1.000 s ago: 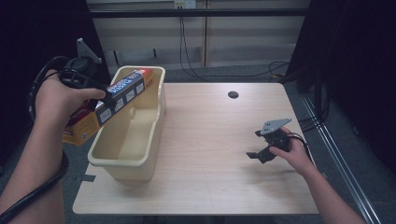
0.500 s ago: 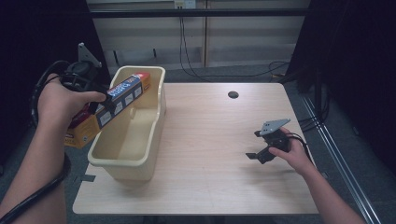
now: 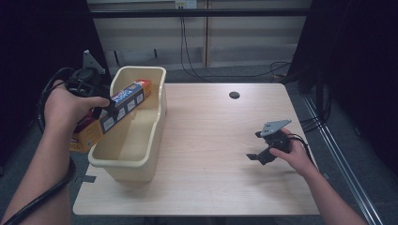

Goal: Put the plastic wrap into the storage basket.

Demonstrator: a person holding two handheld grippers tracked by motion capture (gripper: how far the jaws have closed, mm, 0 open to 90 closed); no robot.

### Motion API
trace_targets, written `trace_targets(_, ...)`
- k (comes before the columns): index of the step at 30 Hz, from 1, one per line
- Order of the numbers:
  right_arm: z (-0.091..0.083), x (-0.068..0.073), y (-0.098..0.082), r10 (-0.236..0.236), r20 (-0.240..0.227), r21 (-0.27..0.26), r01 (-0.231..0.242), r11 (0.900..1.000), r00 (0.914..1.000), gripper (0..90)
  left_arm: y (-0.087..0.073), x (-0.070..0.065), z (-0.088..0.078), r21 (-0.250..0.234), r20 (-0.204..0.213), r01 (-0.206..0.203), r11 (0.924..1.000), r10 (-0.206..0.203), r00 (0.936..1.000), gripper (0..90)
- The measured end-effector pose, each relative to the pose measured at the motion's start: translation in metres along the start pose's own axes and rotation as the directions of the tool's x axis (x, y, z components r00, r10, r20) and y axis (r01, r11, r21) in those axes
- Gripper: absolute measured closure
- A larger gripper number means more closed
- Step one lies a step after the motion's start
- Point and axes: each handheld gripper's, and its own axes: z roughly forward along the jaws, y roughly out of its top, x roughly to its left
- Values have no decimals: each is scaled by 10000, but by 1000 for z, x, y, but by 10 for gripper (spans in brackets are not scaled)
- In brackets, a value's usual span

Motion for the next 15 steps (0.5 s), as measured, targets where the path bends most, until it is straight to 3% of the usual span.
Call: trace_targets(15,-2,-1,0,-23,-9,-80,23,10000,10000,25,-3,0,19,496,112,182,9986,-188,9998,400)
